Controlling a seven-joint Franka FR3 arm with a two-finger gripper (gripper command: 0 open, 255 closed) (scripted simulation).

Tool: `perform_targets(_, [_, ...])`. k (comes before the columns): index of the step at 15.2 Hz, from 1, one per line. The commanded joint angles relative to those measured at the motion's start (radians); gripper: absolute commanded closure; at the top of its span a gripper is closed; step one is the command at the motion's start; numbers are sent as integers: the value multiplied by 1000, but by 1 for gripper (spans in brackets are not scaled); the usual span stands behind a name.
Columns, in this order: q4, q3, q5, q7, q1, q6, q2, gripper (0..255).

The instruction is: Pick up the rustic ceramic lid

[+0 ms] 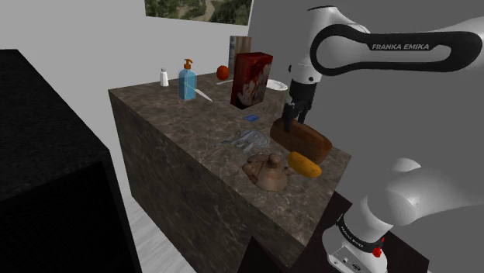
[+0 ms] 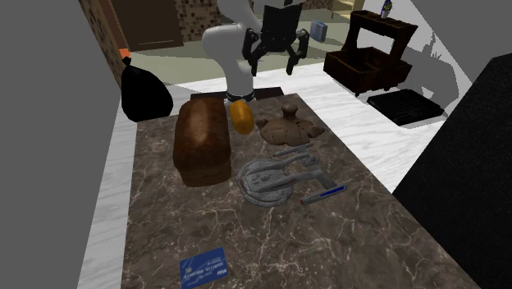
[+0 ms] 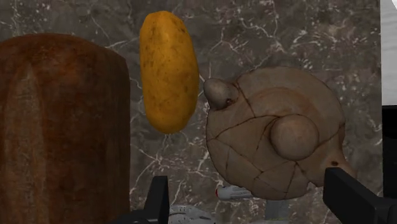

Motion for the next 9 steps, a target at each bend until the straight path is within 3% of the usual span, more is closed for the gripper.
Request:
perform_targets(1, [-19,22,24,24,13,22,39,0])
perform_targets(9, [-66,87,93,88,53,124,193,0])
